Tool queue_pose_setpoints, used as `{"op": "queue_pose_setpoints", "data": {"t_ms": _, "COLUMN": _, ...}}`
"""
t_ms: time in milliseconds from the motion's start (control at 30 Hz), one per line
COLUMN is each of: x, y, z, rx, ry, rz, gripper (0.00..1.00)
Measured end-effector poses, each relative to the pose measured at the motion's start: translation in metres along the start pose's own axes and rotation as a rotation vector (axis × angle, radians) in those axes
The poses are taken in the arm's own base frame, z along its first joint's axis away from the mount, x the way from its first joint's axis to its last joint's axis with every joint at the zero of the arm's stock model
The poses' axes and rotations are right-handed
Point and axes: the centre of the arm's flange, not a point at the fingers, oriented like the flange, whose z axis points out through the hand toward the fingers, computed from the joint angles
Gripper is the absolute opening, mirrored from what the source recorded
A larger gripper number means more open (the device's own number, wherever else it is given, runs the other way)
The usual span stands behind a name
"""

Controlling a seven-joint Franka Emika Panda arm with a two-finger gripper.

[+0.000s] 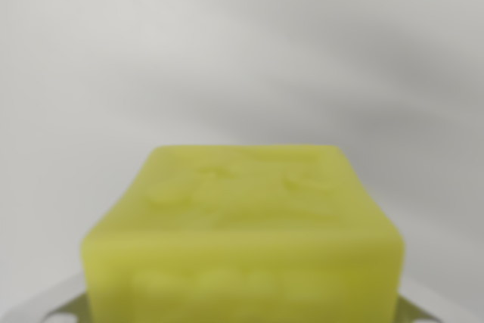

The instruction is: Pick yellow cube

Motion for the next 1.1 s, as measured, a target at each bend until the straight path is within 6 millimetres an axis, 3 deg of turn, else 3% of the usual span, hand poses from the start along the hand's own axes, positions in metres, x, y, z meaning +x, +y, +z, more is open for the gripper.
{"op": "queue_pose_setpoints", "data": {"t_ms": 1100, "x": 0.000, "y": 0.000, "z": -0.055, "rx": 0.000, "ry": 0.000, "rz": 0.000, "gripper": 0.00}}
